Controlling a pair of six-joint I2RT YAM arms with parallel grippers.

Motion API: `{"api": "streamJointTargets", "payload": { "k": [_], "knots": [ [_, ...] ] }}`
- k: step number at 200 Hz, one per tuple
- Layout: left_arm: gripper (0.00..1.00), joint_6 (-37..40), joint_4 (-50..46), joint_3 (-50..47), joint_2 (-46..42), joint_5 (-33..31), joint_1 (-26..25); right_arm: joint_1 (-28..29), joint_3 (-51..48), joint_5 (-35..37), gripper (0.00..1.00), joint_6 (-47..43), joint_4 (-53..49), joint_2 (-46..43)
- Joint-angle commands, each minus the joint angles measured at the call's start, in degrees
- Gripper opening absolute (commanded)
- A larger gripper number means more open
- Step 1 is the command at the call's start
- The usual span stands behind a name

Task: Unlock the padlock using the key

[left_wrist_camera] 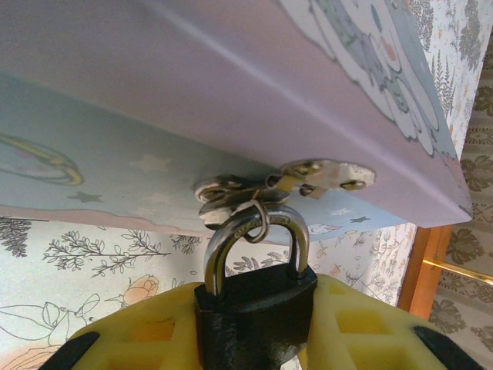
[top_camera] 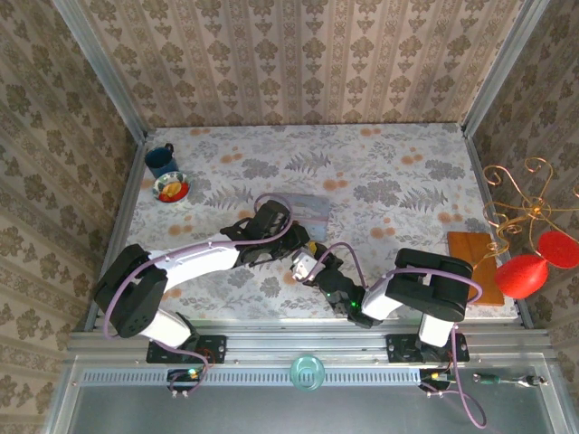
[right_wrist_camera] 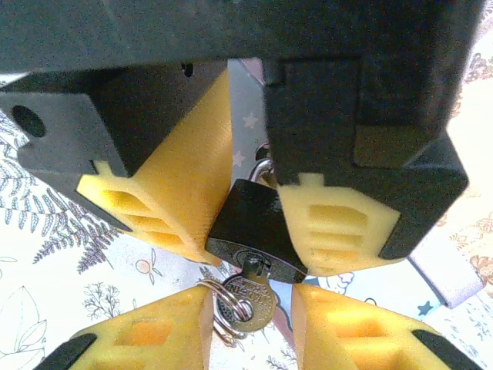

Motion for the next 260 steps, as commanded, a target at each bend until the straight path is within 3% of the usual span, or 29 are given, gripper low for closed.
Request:
{"api": "streamJointTargets", "payload": {
  "k": [1,59,150,213,260],
  "knots": [
    [0.0,-1.12,0.88,0.42,0.17,0.57,0.64,0.77,1.65,1.94,0.35,-2.33,3.4,0.65],
    [0.0,-0.08,0.05,1.02,0.5,1.03,0.91,1.84,2.7,3.48,0.36,-6.71,3.78,1.58],
    [0.0,-0.35,0.27,1.01,-0.15,1.14,0.98,1.84,3.15,6.73,0.16,-7.43,4.0,3.38],
    [0.0,-0.52,0.48,0.95,-0.2,0.81,1.16,1.93,0.72,4.12,0.02,5.49,2.23,-0.42],
    [0.0,-0.74,2.41,0.22,-0.15,0.72,1.69,1.93,-0.86,0.23,0.01,18.67,-3.83,-4.45]
  ]
}}
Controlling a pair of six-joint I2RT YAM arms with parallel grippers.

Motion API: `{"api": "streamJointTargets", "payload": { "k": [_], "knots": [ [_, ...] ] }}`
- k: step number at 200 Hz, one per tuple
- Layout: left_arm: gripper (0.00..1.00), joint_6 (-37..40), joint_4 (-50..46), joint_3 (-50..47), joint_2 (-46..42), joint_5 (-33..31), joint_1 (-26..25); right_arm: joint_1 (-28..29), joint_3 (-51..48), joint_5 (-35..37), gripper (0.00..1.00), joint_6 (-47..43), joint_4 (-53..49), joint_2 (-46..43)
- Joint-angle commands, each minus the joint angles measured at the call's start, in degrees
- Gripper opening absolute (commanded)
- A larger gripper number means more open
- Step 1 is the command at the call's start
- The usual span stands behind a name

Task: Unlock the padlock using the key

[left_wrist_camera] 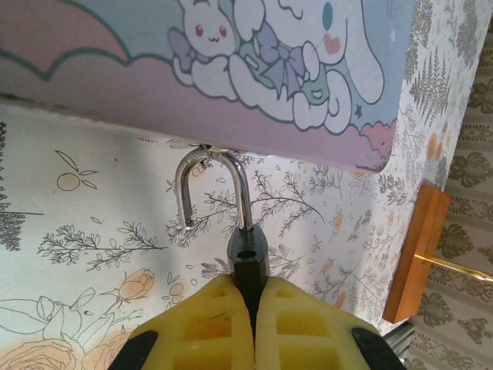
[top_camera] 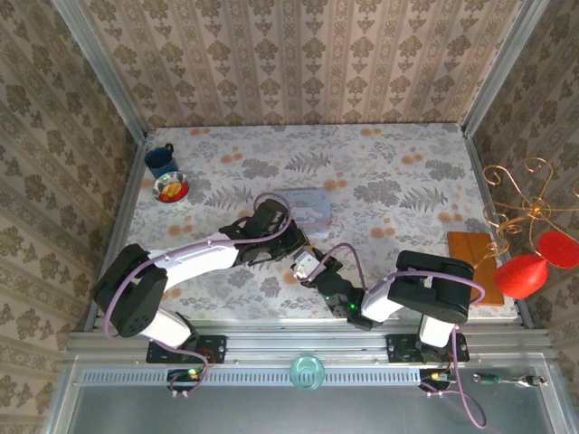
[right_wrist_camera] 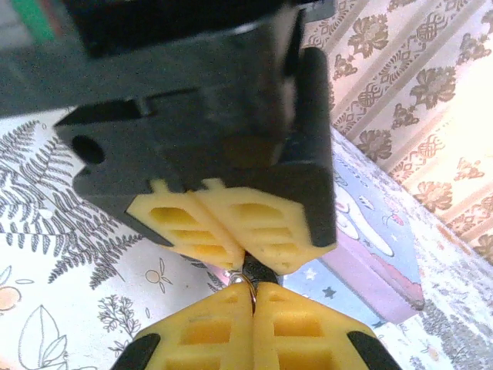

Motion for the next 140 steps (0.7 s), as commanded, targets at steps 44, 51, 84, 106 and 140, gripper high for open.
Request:
{"api": "streamJointTargets", "payload": {
  "k": [44,51,84,106,140],
  "knots": [
    [0.0,1.89,4.58,-1.92,0.3,-1.66,1.82,-1.12,-3.39,-6.31,0.15,24.47,-12.56,-9.05],
    [0.0,2.81,4.39,-2.19,0.27,-2.14,1.96,-1.52,-3.67,-7.57,0.17,26.51,-15.02,-10.61],
    [0.03,4.05,10.81,-6.22,0.66,-1.39,2.88,-4.87,-5.35,-14.69,0.25,34.56,-23.58,-17.64],
    [0.06,6.19,11.66,-5.85,1.86,-1.07,2.95,-7.15,-5.84,-16.83,0.28,38.4,-27.83,-21.3],
    [0.1,7.26,11.8,-6.46,3.22,-1.17,3.27,-9.66,-5.51,-18.44,0.29,41.93,-33.84,-24.81]
  ]
}}
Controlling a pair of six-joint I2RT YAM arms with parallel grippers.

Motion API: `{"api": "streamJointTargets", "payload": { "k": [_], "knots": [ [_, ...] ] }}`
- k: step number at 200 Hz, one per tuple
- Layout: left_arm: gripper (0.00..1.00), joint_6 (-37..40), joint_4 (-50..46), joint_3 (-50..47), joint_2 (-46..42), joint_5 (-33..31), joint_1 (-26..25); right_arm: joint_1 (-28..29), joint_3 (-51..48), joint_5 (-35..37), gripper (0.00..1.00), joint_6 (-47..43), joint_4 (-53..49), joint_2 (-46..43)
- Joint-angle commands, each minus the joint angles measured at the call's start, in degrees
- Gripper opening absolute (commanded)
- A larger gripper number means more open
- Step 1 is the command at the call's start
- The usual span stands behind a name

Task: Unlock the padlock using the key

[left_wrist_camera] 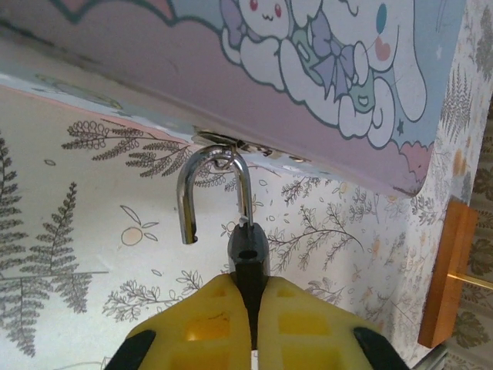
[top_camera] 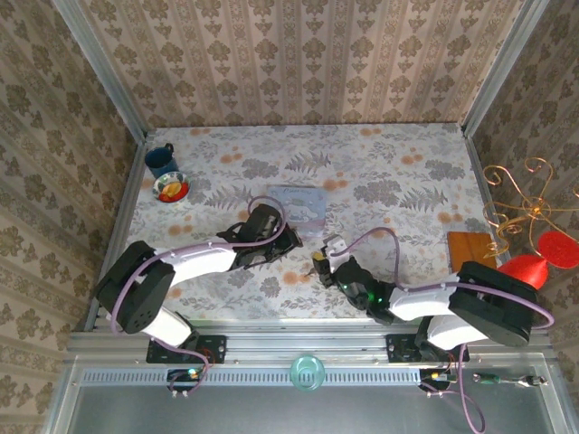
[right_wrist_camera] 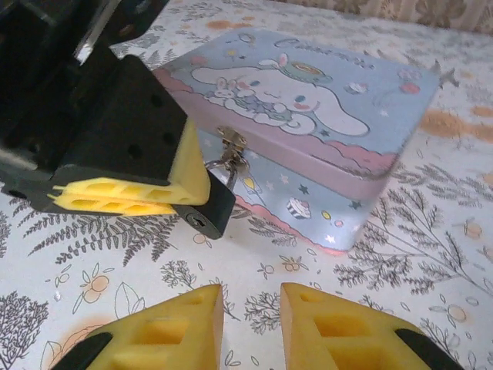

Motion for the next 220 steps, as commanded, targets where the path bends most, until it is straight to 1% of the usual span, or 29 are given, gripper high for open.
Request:
{"api": "streamJointTargets", "payload": {
  "k": [1,20,52,68,87,113,125,143,154,170,180,194,213,214,220],
  "knots": [
    [0.1,2.68,2.92,-0.62,0.94,-0.41,0.63,-1.37,0.12,-2.47,0.29,6.17,-7.78,-2.36],
    [0.16,3.7,2.28,-0.87,0.57,-0.62,0.72,-2.44,0.56,-3.13,0.29,8.48,-11.08,-3.85],
    [0.36,8.25,-4.21,0.69,-0.73,-1.64,0.72,-6.06,0.87,-5.64,0.3,13.51,-17.12,-6.15],
    [0.44,10.23,-5.4,-0.22,-2.44,-2.8,0.8,-7.26,2.17,-5.71,0.31,14.72,-21.96,-7.23],
    [0.5,13.59,-8.76,-0.15,-4.61,-3.85,1.22,-8.36,2.19,-6.72,0.32,15.21,-23.69,-8.75],
    [0.54,19.83,-14.2,-0.17,-9.29,-6.8,2.25,-9.36,2.37,-8.27,0.34,16.4,-25.41,-11.08],
    [0.56,22.78,-16.15,-0.44,-11.85,-7.68,3.47,-9.75,2.72,-8.81,0.35,17.11,-26.42,-11.78],
    [0.59,26.81,-17.7,-1.04,-15.37,-7.34,6.04,-10.24,3.57,-10.37,0.37,18.51,-27.06,-11.77],
    [0.61,29.32,-18.64,-1.11,-17.32,-7.51,7.76,-10.38,3.95,-11.29,0.41,19.59,-26.31,-11.02],
    [0.64,32.82,-19.47,-0.35,-18.85,-6.99,10.37,-10.46,5.12,-12.96,0.41,21.28,-24.44,-8.77],
    [0.66,35.01,-19.15,0.67,-18.54,-5.56,12.01,-10.69,6.16,-14.14,0.41,21.99,-22.73,-6.53],
    [0.69,38.17,-19.75,3.35,-16.15,-3.8,13.95,-11.14,8.2,-16.47,0.42,23.2,-20.6,-2.54],
    [0.7,41.38,-21.75,8.52,-10.39,-1.47,15.92,-11.78,12.22,-20.17,0.42,24.48,-19.23,2.62],
    [0.7,41.53,-21.81,8.83,-10.03,-1.38,16.01,-11.79,12.68,-20.57,0.42,24.56,-19.02,4.25],
    [0.7,42.13,-22.5,10.52,-8.09,-1.0,16.39,-11.95,13.7,-21.57,0.43,24.66,-18.39,6.21]
  ]
}}
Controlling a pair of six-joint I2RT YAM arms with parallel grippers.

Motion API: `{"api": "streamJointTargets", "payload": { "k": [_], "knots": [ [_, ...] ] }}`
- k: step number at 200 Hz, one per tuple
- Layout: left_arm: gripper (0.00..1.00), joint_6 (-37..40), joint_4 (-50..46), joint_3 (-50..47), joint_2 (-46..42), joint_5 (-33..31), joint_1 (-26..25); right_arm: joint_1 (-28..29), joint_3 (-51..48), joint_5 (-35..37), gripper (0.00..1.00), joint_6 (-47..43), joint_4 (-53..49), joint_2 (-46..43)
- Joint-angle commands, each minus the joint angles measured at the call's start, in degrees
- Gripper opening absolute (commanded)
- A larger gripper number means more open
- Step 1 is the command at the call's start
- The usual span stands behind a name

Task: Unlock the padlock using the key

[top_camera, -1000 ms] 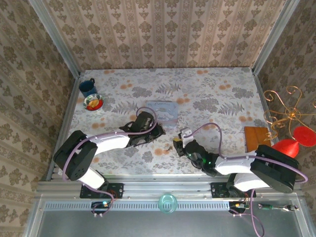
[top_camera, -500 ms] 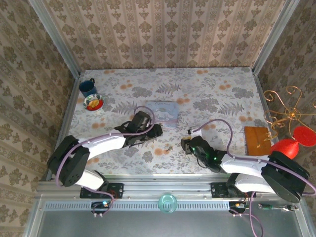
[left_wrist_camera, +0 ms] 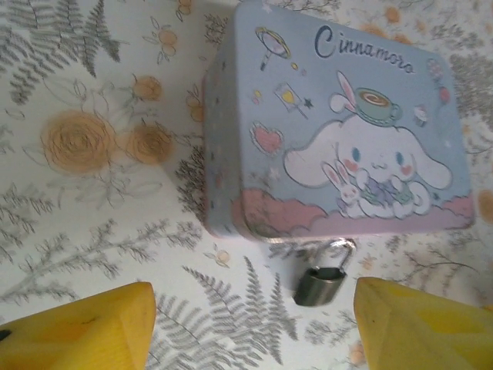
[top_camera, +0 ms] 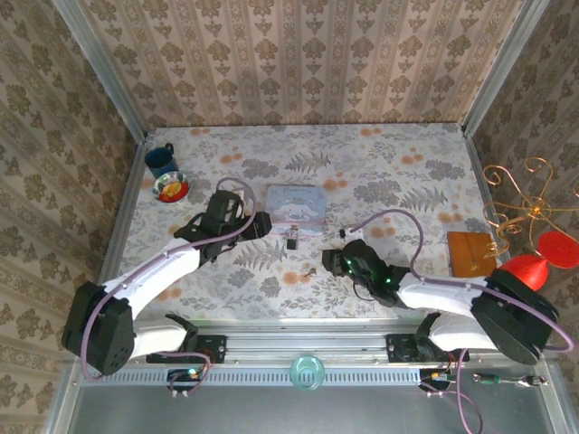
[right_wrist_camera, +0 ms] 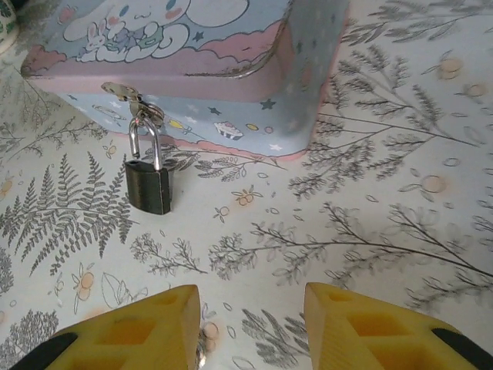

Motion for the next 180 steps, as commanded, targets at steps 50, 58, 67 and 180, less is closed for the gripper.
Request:
{"api": "streamJointTargets", "payload": {
  "k": [50,58,67,180],
  "knots": [
    [0.71,8.96,-5.94,16.65,19.54,4.48,3.18,-1.19,11.55,-10.6,0.44,2.68,8.3,17.84],
    [0.71,8.97,-5.81,17.56,21.24,5.19,3.21,-1.19,12.34,-11.08,0.44,2.36,8.72,19.27],
    [0.71,8.91,-5.88,18.53,22.88,5.4,3.19,-1.22,12.98,-10.96,0.44,2.34,9.4,20.69],
    [0.68,5.11,-4.57,14.06,23.96,1.63,3.28,-1.22,17.63,-10.59,0.26,1.55,8.74,29.4]
  ]
}}
